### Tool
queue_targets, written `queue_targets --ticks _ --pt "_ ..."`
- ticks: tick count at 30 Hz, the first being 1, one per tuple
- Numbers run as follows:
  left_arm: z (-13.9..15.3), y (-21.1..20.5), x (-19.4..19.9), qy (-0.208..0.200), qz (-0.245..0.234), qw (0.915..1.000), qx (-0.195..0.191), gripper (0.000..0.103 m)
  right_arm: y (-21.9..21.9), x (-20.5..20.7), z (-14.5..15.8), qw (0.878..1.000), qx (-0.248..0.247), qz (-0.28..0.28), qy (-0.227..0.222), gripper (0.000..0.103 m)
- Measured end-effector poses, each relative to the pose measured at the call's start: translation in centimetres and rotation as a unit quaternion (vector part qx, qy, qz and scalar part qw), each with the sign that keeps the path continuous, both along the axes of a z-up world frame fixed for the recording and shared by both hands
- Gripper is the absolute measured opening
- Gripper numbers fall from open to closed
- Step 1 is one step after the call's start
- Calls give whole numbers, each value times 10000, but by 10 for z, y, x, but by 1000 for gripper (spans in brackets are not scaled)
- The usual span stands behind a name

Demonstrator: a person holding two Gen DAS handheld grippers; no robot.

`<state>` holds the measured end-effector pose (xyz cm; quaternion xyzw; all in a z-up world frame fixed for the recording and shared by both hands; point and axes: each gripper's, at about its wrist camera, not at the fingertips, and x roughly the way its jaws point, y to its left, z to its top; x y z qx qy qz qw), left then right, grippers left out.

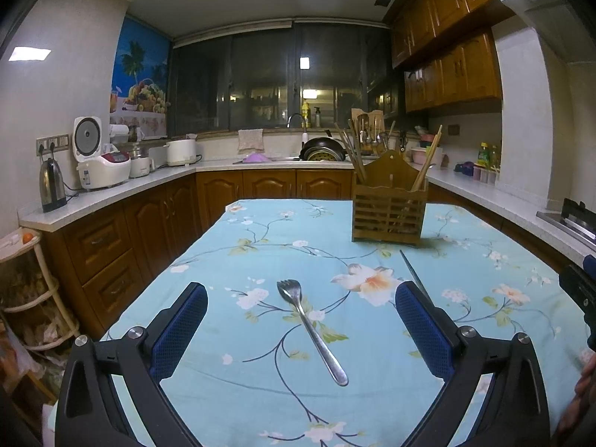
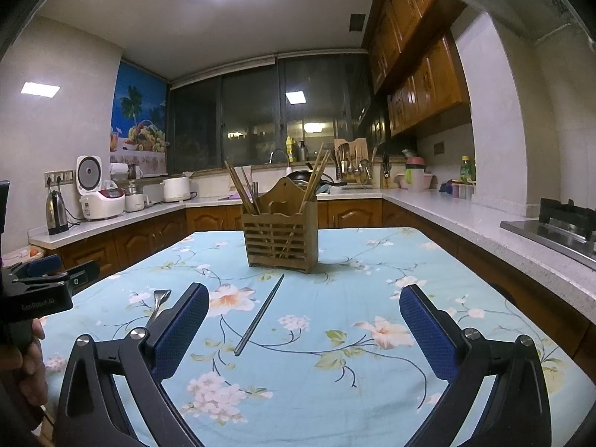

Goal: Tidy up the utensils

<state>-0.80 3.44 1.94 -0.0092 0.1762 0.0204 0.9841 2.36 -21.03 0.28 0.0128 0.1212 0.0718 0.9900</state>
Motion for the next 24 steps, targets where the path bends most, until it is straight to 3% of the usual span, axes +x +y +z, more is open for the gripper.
queue_targets --ticks 24 --pt "2 -4 -3 -53 -59 9998 181 102 4 -7 0 10000 27 79 -27 103"
